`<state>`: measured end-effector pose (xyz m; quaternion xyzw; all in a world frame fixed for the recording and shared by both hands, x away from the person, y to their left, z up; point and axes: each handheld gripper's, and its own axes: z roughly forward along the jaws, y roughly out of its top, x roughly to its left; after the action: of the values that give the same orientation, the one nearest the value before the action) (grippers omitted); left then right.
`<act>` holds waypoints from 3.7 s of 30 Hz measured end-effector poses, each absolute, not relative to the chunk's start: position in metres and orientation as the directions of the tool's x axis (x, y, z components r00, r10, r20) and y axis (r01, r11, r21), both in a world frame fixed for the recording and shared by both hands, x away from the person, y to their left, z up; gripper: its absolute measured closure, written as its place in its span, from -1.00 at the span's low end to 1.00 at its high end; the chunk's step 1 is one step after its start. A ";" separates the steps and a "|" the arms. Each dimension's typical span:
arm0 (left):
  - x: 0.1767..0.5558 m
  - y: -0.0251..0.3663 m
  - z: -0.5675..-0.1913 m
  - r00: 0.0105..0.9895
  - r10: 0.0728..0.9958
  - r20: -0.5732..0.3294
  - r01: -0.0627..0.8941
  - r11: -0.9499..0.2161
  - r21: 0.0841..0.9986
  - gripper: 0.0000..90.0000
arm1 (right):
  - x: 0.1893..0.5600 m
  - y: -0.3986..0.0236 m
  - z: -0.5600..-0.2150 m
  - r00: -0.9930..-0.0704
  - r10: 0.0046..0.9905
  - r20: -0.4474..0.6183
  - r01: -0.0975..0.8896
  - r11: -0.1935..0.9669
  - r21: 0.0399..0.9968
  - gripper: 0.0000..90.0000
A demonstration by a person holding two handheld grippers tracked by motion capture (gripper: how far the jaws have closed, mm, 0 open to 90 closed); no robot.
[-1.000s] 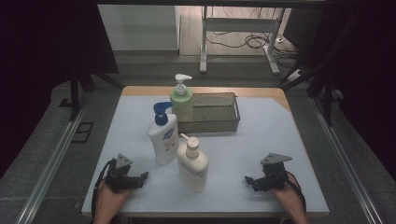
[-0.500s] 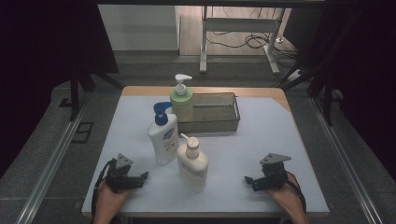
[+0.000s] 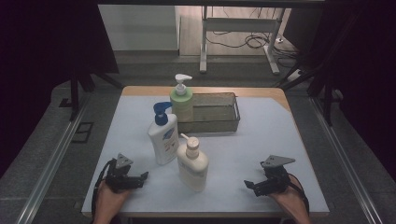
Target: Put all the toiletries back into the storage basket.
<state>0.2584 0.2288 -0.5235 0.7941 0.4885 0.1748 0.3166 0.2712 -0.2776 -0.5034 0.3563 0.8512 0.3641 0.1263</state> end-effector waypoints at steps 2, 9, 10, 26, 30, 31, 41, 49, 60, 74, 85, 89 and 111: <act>0.258 0.229 -0.523 0.462 0.886 -0.032 0.665 -0.322 0.673 -0.73 | 0.268 -0.276 -0.500 -0.727 0.685 0.045 0.497 0.479 0.724 -1.00; 0.258 0.229 -0.523 0.462 0.887 -0.032 0.665 -0.322 0.674 -0.73 | 0.259 -0.271 -0.494 -0.748 0.661 0.058 0.477 0.475 0.740 -1.00; 0.258 0.229 -0.523 0.462 0.886 -0.032 0.665 -0.322 0.674 -0.73 | 0.258 -0.268 -0.492 -0.753 0.655 0.062 0.473 0.474 0.743 -1.00; 0.258 0.229 -0.523 0.461 0.887 -0.031 0.665 -0.322 0.673 -0.73 | 0.254 -0.236 -0.478 -0.800 0.597 0.065 0.434 0.501 0.749 -1.00; 0.258 0.229 -0.523 0.461 0.887 -0.031 0.665 -0.322 0.673 -0.73 | 0.256 -0.227 -0.477 -0.812 0.579 0.073 0.428 0.506 0.749 -1.00; 0.258 0.229 -0.523 0.462 0.887 -0.031 0.665 -0.322 0.673 -0.73 | 0.256 -0.224 -0.477 -0.814 0.576 0.076 0.428 0.506 0.749 -1.00; 0.259 0.229 -0.523 0.461 0.887 -0.032 0.665 -0.322 0.673 -0.73 | 0.256 -0.201 -0.473 -0.835 0.539 0.108 0.423 0.505 0.752 -1.00; 0.259 0.229 -0.523 0.461 0.887 -0.032 0.666 -0.322 0.673 -0.73 | 0.256 -0.184 -0.468 -0.855 0.509 0.101 0.395 0.511 0.764 -0.97; 0.259 0.229 -0.523 0.461 0.887 -0.033 0.666 -0.322 0.673 -0.73 | 0.253 -0.157 -0.464 -0.870 0.485 0.091 0.372 0.523 0.767 -0.89; 0.259 0.229 -0.523 0.461 0.887 -0.033 0.666 -0.322 0.673 -0.73 | 0.255 -0.133 -0.463 -0.860 0.505 0.073 0.359 0.497 0.790 -0.70; 0.259 0.229 -0.523 0.461 0.887 -0.033 0.666 -0.322 0.673 -0.73 | 0.257 -0.130 -0.468 -0.859 0.509 0.049 0.348 0.512 0.785 -0.67; 0.259 0.229 -0.523 0.462 0.886 -0.033 0.666 -0.322 0.673 -0.73 | 0.258 -0.131 -0.468 -0.860 0.508 0.041 0.345 0.520 0.781 -0.66; 0.259 0.229 -0.523 0.462 0.887 -0.032 0.666 -0.322 0.673 -0.73 | 0.265 -0.123 -0.460 -0.863 0.504 0.033 0.322 0.500 0.804 -0.39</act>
<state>0.2586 0.2288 -0.5234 0.7941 0.4887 0.1744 0.3165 0.2649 -0.1231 -0.4597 0.2402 0.8598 0.4385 0.1036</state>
